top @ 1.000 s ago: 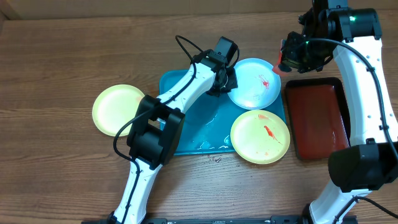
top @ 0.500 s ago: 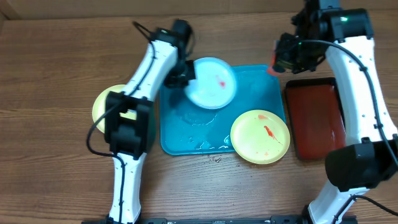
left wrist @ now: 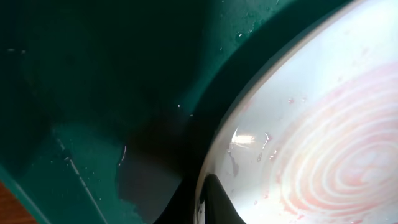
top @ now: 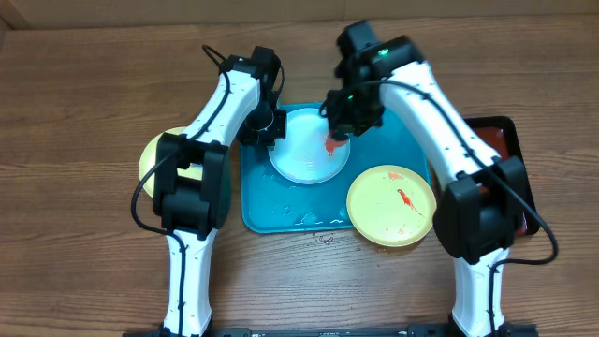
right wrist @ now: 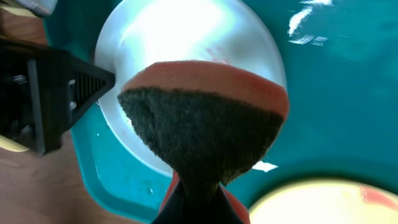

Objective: Clean dirty plates on tray and stack at the side
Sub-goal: 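Scrub the white plate with the sponge held by the right gripper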

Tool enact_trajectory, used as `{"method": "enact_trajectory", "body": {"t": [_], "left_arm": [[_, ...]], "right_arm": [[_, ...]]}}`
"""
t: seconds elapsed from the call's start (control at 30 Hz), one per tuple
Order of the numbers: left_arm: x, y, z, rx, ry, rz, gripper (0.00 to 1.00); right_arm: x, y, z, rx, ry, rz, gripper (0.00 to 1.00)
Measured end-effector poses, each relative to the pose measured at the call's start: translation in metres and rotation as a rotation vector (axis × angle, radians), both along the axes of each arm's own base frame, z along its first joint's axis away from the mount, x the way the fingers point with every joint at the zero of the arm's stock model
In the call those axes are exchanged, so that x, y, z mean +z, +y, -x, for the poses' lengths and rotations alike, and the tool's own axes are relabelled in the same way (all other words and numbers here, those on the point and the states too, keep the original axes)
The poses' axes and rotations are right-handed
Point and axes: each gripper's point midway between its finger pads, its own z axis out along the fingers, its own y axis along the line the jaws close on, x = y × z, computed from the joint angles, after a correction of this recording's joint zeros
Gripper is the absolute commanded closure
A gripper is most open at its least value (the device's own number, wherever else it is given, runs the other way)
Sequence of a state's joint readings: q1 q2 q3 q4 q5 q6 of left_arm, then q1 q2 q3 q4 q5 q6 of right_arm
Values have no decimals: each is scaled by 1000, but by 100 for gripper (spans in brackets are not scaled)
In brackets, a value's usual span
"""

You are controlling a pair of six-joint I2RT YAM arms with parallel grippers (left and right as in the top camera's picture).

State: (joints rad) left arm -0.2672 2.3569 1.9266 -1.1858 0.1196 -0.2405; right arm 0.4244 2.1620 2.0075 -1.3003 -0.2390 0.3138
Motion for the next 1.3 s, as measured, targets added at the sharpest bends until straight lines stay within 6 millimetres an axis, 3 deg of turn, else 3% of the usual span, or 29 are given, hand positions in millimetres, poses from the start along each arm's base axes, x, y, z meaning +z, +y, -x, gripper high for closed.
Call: {"method": "enact_trajectory", "body": {"t": [0.2, 0.37, 0.53, 0.8, 0.97, 1.2, 1.3], "left_arm": [[0, 1, 1, 12, -19, 24, 96], [0, 2, 3, 17, -14, 32, 96], [-1, 2, 4, 27, -4, 52, 96], [0, 1, 5, 18, 8, 102, 96], [0, 0, 6, -14, 13, 155, 96], [0, -4, 9, -31, 25, 192, 96], [-1, -6, 10, -32, 30, 204, 96]], "right_arm": [[-42, 17, 2, 10, 37, 13, 96], [-79, 11, 1, -8, 82, 67, 96], [-96, 7, -1, -19, 86, 103, 96], [-105, 15, -5, -42, 89, 35, 96], [-103, 52, -12, -5, 61, -124, 96], [-104, 83, 31, 77, 159, -134, 96], [-106, 69, 43, 63, 218, -76, 96]]}}
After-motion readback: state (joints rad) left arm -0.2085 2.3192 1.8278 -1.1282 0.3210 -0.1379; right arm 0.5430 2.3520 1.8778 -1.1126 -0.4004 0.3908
